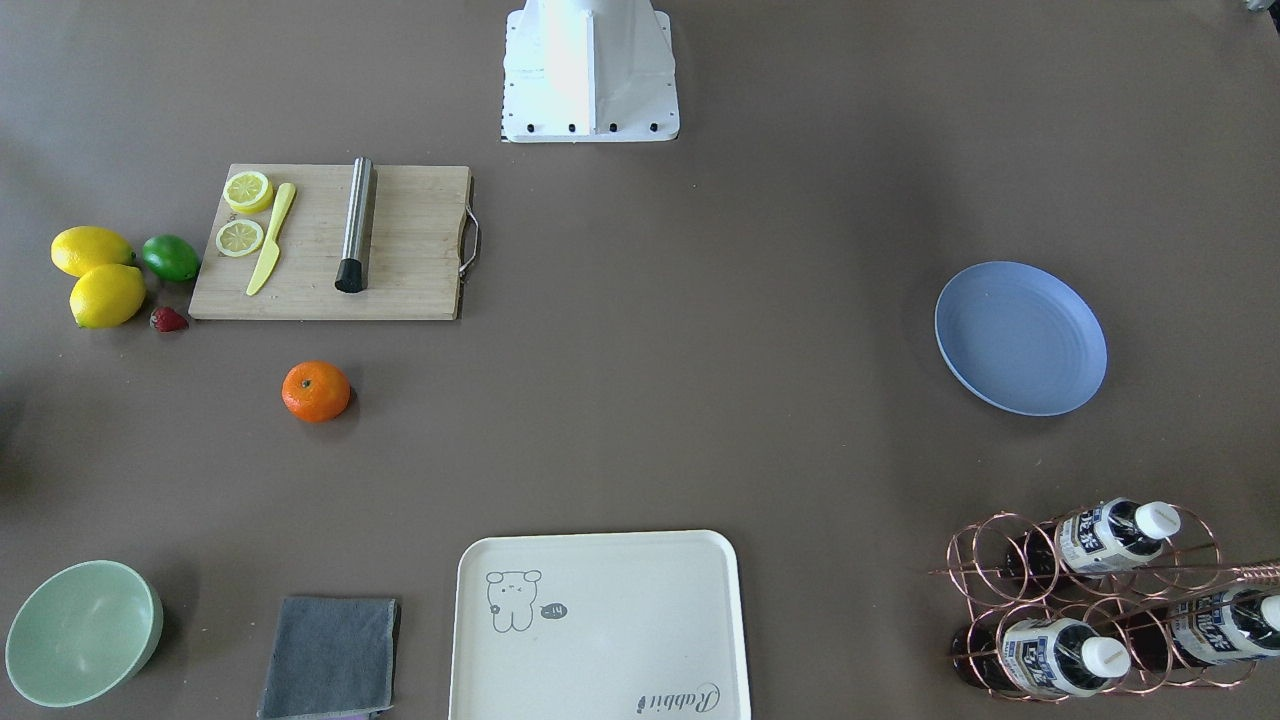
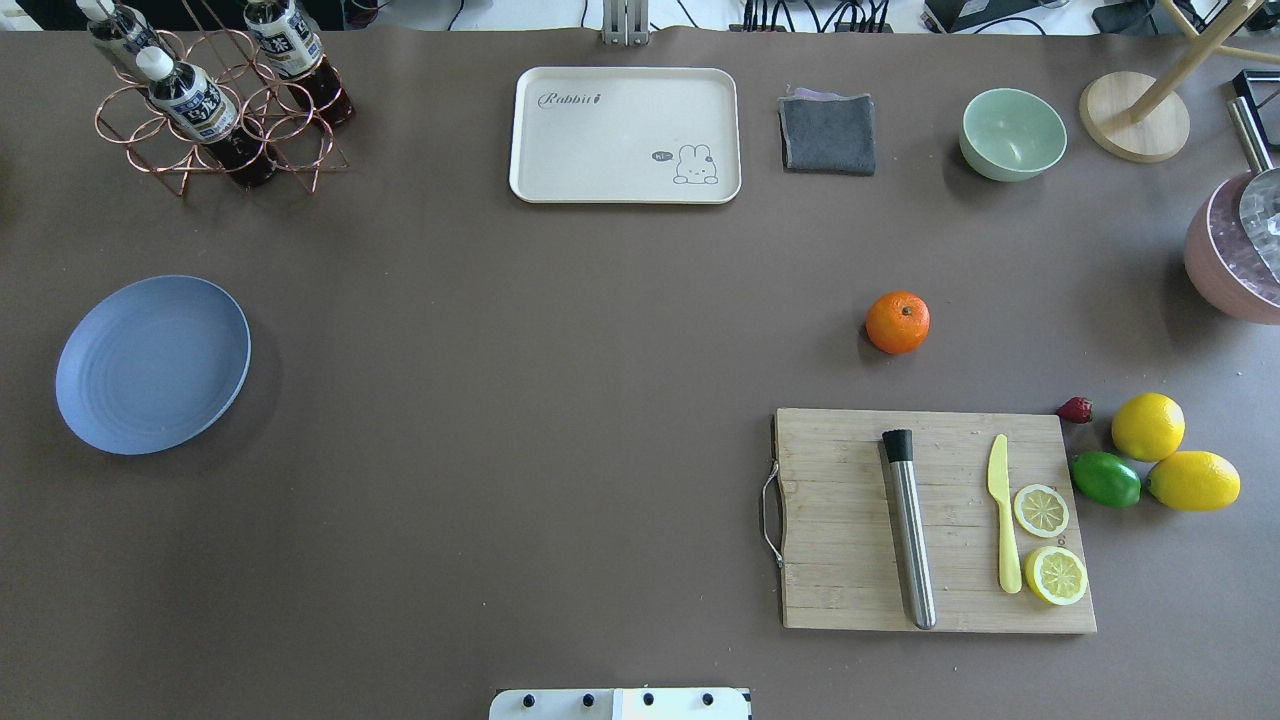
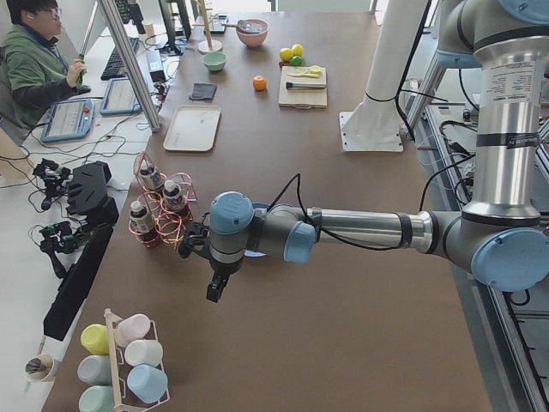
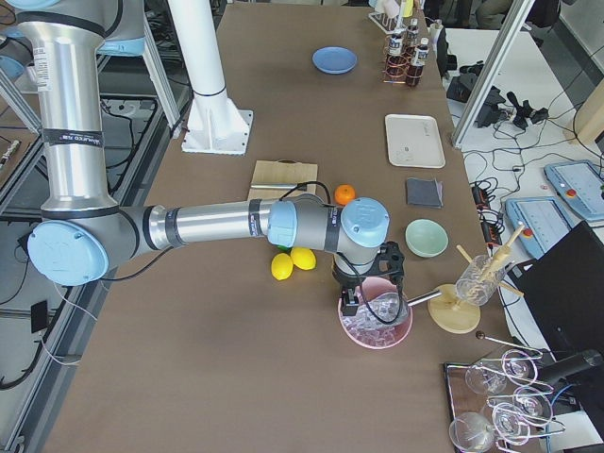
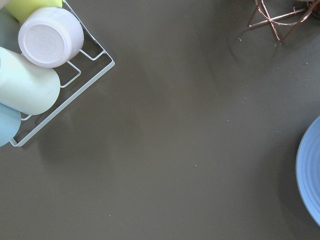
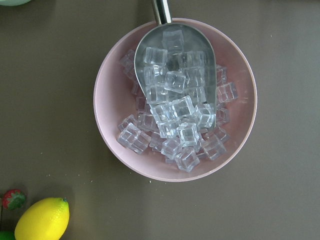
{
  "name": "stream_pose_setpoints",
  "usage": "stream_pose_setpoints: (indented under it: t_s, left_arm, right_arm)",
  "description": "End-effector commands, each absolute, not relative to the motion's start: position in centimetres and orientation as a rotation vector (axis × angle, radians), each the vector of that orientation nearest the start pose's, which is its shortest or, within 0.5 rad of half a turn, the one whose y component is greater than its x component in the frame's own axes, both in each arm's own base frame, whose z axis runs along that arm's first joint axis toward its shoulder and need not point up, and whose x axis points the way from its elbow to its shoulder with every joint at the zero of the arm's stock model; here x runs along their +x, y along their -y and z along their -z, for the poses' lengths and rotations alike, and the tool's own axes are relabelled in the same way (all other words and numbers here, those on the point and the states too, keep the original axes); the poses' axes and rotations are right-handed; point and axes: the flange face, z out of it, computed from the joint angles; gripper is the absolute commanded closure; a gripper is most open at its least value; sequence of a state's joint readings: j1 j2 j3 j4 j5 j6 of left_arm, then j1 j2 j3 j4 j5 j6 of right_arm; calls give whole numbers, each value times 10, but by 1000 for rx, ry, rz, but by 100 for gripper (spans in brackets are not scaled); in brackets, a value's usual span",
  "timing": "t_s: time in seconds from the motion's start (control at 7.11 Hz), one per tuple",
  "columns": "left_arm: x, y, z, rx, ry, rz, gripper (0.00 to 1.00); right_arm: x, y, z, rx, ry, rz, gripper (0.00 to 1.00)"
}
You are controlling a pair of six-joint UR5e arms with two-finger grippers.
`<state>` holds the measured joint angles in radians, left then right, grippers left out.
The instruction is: Pick orange to plate
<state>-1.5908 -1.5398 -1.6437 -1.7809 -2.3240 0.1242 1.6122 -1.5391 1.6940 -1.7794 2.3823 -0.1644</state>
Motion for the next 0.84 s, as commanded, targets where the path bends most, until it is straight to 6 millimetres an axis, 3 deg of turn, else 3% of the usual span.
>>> stream_pose_setpoints:
  t_s: [0.0,0.42,0.7]
  left_arm:
    - [-75,498,-607,311,-729,-200,2]
    - [-75,498,-609,309,-726,-200,2]
    - [-75,496,-612,301,-726,-194,2]
  right_arm:
    - [82,494,-598,31,811,77,0]
    - [82,494,-581,40,809,33,0]
    - [82,494,-580,37,809,28,0]
